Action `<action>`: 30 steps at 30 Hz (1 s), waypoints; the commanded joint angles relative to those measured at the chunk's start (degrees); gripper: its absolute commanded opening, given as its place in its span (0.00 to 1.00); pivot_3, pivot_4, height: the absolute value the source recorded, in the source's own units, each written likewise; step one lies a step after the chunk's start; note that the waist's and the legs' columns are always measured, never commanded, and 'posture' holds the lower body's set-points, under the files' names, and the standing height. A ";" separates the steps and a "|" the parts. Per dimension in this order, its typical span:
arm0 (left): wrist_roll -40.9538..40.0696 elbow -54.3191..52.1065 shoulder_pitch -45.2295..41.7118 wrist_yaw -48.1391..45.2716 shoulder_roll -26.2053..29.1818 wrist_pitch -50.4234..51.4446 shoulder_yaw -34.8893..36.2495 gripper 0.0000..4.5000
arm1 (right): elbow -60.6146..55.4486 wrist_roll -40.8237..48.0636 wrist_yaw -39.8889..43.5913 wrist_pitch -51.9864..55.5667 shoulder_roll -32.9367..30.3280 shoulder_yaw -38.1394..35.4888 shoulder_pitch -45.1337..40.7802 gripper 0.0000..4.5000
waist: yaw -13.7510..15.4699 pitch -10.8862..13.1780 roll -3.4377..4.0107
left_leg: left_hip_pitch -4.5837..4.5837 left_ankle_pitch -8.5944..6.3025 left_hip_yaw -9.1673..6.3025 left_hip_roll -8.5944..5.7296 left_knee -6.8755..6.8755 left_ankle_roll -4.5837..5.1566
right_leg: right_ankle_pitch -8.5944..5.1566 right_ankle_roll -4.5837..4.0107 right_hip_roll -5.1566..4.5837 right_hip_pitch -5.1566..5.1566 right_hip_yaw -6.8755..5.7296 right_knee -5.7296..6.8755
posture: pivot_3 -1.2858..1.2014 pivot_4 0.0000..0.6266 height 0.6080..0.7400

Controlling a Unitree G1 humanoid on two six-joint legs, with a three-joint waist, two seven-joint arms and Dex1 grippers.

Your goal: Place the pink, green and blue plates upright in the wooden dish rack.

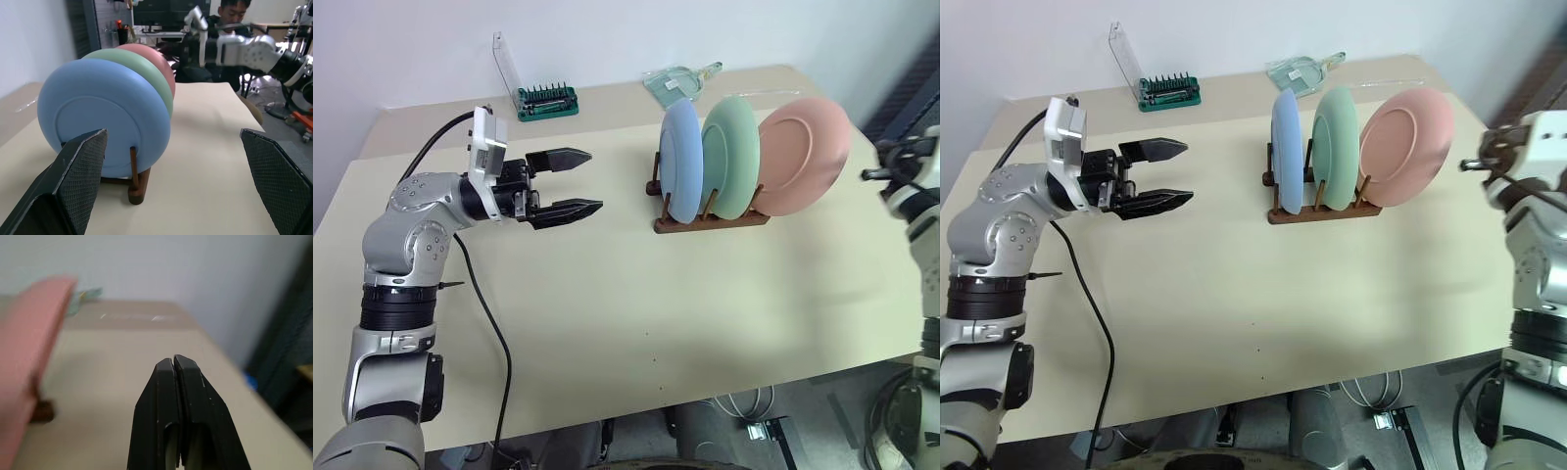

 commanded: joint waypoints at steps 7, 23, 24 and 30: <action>-0.62 -1.41 0.06 0.40 0.73 -0.55 1.64 1.00 | -4.65 2.19 5.51 1.44 0.67 -0.63 -4.25 0.01 | 0.11 0.00 0.00 | -0.01 0.00 -0.02 -0.01 0.01 0.00 | 0.01 0.01 0.00 0.00 -0.01 -0.02 | 0.52 0.24 1.00; -0.33 -0.86 -0.41 0.45 0.66 -0.97 1.42 1.00 | -5.35 -1.36 8.33 -3.46 0.02 -0.59 -5.69 0.01 | 0.11 0.00 0.00 | -0.01 0.00 -0.03 0.00 0.01 0.00 | 0.01 0.01 0.00 -0.01 -0.02 -0.01 | 0.52 0.24 1.00; -0.28 -0.83 -0.41 0.45 0.68 -1.00 1.40 1.00 | -4.95 -2.49 7.99 -4.80 -0.27 -0.61 -5.87 0.01 | 0.11 0.00 0.00 | -0.01 0.00 -0.03 0.00 0.01 0.00 | 0.01 0.01 0.00 -0.01 -0.02 -0.01 | 0.52 0.24 1.00; 0.00 -1.04 -0.24 0.85 0.74 -1.08 1.32 1.00 | -9.41 11.59 9.38 -14.67 5.89 -10.88 -13.83 0.01 | 0.06 0.01 0.01 | -0.01 0.01 -0.02 0.00 -0.01 -0.01 | 0.01 0.01 0.01 -0.04 -0.02 0.00 | 0.52 0.24 1.00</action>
